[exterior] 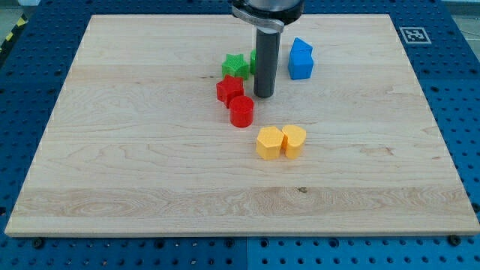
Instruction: Put the red circle between the red star and yellow hexagon
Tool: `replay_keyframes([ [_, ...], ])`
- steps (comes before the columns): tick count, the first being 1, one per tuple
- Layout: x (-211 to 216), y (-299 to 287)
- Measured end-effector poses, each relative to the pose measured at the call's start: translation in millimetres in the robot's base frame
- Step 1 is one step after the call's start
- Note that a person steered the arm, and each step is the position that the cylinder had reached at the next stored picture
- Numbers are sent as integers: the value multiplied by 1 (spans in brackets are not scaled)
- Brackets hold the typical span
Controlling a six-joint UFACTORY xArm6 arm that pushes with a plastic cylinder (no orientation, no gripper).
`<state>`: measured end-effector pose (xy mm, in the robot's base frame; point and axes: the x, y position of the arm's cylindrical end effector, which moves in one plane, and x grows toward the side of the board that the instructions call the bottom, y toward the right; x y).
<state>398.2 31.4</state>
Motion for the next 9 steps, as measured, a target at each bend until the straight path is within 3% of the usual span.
replay_keyframes([
  [4,-5,-85],
  [7,21,5],
  [9,44,-3],
])
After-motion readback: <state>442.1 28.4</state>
